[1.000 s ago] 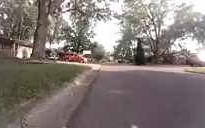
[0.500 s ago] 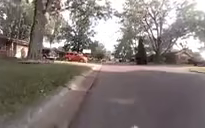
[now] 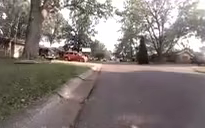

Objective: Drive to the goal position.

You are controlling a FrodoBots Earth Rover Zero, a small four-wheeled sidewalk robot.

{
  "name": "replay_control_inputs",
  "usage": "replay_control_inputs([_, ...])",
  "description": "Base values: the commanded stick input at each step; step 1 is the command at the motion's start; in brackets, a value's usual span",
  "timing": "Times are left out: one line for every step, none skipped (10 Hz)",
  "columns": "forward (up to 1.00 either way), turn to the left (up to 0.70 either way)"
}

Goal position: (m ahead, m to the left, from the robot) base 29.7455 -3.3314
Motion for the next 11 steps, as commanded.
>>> replay_control_inputs([1.00,0.00])
replay_control_inputs([1.00,0.00])
replay_control_inputs([1.00,0.00])
replay_control_inputs([1.00,0.00])
replay_control_inputs([1.00,0.00])
replay_control_inputs([1.00,-0.16])
replay_control_inputs([1.00,-0.36])
replay_control_inputs([1.00,-0.39])
replay_control_inputs([1.00,-0.27])
replay_control_inputs([1.00,0.00])
replay_control_inputs([1.00,0.00])
